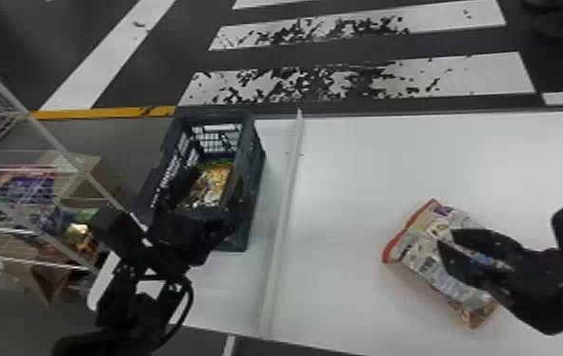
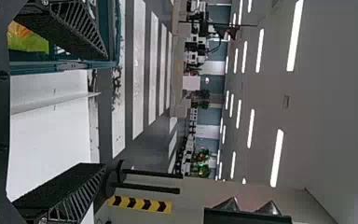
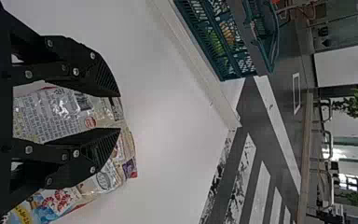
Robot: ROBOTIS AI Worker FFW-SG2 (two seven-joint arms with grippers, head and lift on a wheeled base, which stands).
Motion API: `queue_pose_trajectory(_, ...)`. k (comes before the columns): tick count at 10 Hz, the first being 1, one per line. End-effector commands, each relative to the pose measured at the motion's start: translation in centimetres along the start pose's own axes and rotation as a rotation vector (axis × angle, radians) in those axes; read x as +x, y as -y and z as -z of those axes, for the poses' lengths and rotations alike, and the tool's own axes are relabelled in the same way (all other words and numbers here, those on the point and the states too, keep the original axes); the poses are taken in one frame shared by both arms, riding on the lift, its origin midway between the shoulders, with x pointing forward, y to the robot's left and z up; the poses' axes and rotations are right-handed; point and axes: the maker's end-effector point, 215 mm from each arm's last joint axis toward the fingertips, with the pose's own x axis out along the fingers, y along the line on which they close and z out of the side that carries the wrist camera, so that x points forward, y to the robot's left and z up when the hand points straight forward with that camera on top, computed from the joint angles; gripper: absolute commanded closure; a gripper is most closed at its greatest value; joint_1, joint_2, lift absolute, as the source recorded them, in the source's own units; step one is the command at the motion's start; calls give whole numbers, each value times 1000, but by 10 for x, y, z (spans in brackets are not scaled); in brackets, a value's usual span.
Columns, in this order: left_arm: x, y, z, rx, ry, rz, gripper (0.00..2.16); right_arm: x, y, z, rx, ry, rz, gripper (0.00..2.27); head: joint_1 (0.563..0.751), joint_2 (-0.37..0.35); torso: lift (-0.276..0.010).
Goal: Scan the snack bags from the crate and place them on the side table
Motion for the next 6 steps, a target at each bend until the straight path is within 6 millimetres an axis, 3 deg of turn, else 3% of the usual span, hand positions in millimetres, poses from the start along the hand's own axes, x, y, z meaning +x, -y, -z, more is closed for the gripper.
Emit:
queue_pose_trajectory(1,2,3,0,-8,0,1,39,7,2,-4,6,38,-7,2213,695,249,-94)
queue_pose_trajectory(6,2,4,5,-14,-14,4,39,56,41,16,-14,28,37,2213,695,235,-94)
